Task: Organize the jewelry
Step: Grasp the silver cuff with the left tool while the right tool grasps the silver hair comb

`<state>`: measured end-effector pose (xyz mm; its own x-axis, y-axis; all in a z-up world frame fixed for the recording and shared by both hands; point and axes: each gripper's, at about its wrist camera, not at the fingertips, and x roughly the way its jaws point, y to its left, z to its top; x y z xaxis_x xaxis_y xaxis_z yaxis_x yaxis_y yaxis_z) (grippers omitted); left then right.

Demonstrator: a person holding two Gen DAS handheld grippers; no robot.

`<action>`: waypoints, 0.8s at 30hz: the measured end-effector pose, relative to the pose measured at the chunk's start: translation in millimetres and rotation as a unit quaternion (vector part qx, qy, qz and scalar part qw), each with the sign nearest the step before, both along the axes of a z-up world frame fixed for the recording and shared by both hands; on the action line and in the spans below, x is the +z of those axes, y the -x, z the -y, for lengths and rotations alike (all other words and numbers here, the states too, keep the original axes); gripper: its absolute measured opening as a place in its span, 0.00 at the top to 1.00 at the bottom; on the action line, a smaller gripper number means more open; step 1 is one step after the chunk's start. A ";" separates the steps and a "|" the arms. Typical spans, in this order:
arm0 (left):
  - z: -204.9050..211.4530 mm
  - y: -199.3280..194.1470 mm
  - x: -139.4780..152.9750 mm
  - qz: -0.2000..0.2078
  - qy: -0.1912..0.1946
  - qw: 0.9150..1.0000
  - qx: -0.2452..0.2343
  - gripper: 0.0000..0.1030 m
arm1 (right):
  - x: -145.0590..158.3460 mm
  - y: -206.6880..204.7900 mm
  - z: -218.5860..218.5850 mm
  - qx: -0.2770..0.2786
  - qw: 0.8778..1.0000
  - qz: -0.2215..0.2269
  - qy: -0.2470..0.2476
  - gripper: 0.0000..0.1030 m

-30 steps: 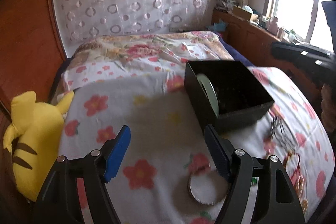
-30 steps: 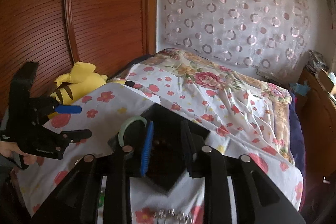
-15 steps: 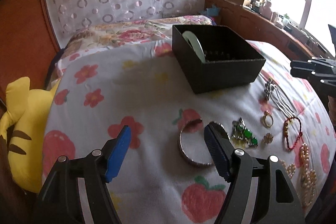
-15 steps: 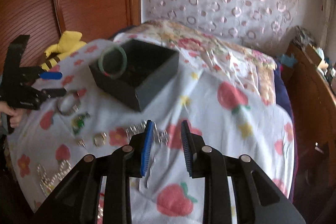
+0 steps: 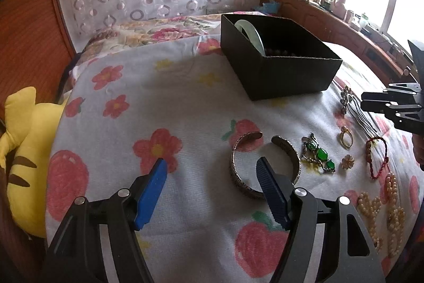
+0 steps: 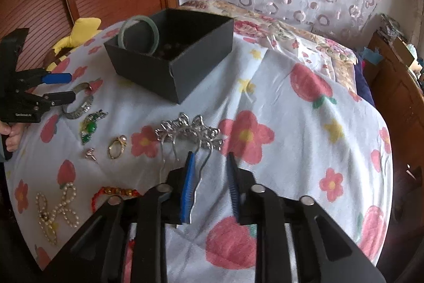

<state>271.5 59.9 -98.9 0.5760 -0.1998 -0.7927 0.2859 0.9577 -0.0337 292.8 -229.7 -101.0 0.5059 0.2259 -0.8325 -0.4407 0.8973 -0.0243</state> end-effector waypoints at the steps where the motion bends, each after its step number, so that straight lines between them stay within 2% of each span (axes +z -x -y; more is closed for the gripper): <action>1: 0.6 -0.4 -0.3 0.000 -0.001 1.000 0.000 0.34 | -1.5 -1.5 0.8 -0.003 1.000 -0.002 0.004 0.81; 11: 2.7 -1.3 -1.3 0.001 -0.002 1.000 -0.003 0.34 | -5.2 -6.5 -6.4 0.004 1.000 -0.021 0.013 0.83; 12: 3.6 -1.6 -1.8 0.001 -0.004 1.000 -0.004 0.35 | -5.0 -7.2 -6.4 0.004 1.000 -0.023 0.012 0.86; 15: 7.4 -3.4 -2.4 0.002 -0.011 1.000 -0.003 0.44 | -5.3 -7.3 -10.3 0.008 1.000 -0.026 0.011 0.96; 19: 7.3 -6.3 -1.6 0.005 -0.017 1.000 0.001 0.61 | -5.7 -5.4 -9.8 0.009 1.000 -0.024 0.008 0.98; 24: 5.9 -8.5 0.0 0.003 -0.019 1.000 0.001 0.66 | 2.2 -0.7 -3.1 0.001 1.000 0.001 0.006 0.98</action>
